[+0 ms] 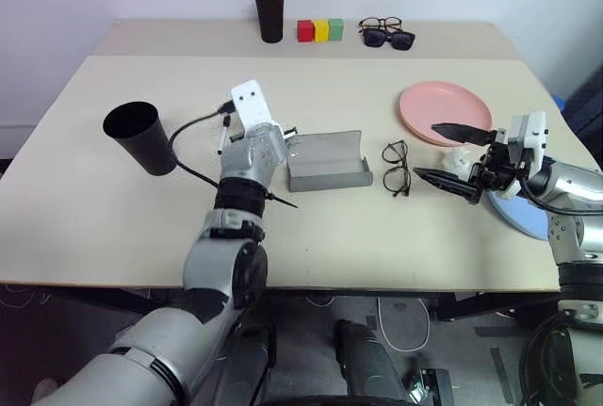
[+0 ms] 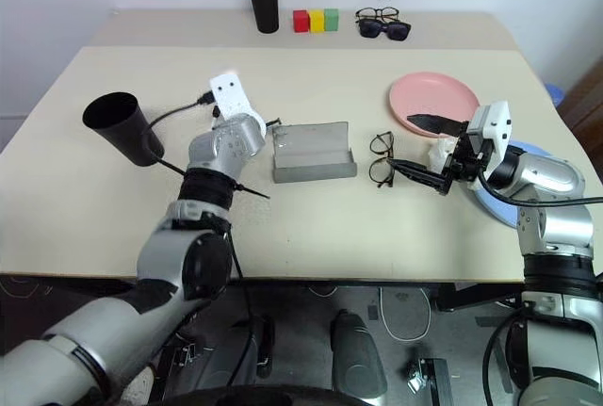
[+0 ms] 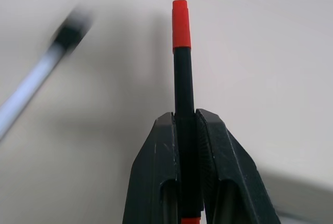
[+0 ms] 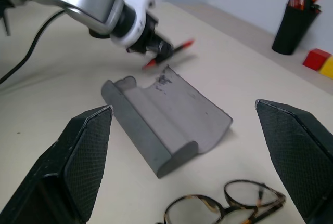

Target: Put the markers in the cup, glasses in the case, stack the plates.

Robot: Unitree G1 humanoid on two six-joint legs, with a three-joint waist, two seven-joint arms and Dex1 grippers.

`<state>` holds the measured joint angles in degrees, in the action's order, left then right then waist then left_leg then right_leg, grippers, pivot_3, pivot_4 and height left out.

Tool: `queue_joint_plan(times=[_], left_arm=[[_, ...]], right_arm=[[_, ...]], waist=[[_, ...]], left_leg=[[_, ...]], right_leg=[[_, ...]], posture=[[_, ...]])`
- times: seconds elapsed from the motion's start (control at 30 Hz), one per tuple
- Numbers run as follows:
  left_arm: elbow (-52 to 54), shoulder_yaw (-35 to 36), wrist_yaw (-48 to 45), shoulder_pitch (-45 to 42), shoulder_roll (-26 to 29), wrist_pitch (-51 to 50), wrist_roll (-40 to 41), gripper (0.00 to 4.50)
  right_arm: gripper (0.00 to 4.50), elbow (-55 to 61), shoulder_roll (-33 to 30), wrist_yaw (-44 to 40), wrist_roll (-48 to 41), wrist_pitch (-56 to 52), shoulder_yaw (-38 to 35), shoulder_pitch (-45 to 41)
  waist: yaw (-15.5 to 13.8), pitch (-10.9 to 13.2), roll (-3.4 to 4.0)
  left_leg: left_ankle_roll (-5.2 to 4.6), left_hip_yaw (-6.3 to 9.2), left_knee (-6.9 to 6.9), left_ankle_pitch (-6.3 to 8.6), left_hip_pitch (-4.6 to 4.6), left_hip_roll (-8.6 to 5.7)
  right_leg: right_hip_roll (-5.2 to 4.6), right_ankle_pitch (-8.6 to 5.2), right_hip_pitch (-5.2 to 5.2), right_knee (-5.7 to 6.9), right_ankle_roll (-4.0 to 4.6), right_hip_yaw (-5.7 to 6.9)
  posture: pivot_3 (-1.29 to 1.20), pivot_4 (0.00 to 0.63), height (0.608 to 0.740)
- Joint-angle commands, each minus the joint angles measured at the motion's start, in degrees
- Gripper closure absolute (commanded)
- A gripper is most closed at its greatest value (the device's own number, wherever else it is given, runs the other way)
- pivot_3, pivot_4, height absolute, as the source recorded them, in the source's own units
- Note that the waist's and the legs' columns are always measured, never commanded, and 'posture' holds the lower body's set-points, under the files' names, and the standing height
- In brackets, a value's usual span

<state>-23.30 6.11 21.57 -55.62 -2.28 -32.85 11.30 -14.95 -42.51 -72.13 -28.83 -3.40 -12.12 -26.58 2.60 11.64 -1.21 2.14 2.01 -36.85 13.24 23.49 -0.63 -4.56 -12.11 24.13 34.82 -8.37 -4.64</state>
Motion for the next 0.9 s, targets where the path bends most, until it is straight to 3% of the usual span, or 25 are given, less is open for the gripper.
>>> queue_joint_plan(times=[0.03,0.2,0.4,0.9], left_arm=[[16.64,-10.11,-5.90,4.75,5.46,13.30,-10.43,4.47],[23.08,-10.36,-3.20,13.34,11.59,25.22,-20.15,4.47],[19.48,-1.40,4.86,20.26,13.56,36.58,-22.63,4.47],[14.90,4.45,9.94,22.50,17.63,40.67,-27.21,4.47]], right_arm=[[0.00,1.28,0.57,0.66,-0.72,0.29,-0.93,-1.09],[0.00,3.96,4.72,-0.38,-4.35,-0.84,-0.41,-1.87],[0.00,7.53,9.96,-2.87,-6.82,-2.24,2.77,-3.59],[0.00,2.95,13.91,-5.39,-5.05,-0.57,5.66,-8.67]], waist=[[0.12,-0.01,0.02],[-0.11,-0.03,0.04],[-0.33,-0.03,0.03],[-0.51,-0.04,0.01]], left_leg=[[0.02,-0.02,0.03,-0.01,-0.03,0.01],[0.05,-0.05,-0.06,-0.03,-0.08,0.02],[0.02,0.00,-0.27,-0.03,-0.06,0.02],[0.01,0.03,-0.24,-0.03,-0.05,0.02]], right_leg=[[0.00,0.01,0.06,0.06,0.02,-0.02],[-0.01,0.04,0.03,0.14,0.07,-0.04],[-0.04,0.07,-0.06,0.19,0.08,-0.01],[-0.04,0.07,-0.05,0.25,0.07,0.05]], posture=[[0.00,0.150,0.740],[0.00,0.150,0.740],[0.00,0.150,0.740],[0.00,0.150,0.740]])
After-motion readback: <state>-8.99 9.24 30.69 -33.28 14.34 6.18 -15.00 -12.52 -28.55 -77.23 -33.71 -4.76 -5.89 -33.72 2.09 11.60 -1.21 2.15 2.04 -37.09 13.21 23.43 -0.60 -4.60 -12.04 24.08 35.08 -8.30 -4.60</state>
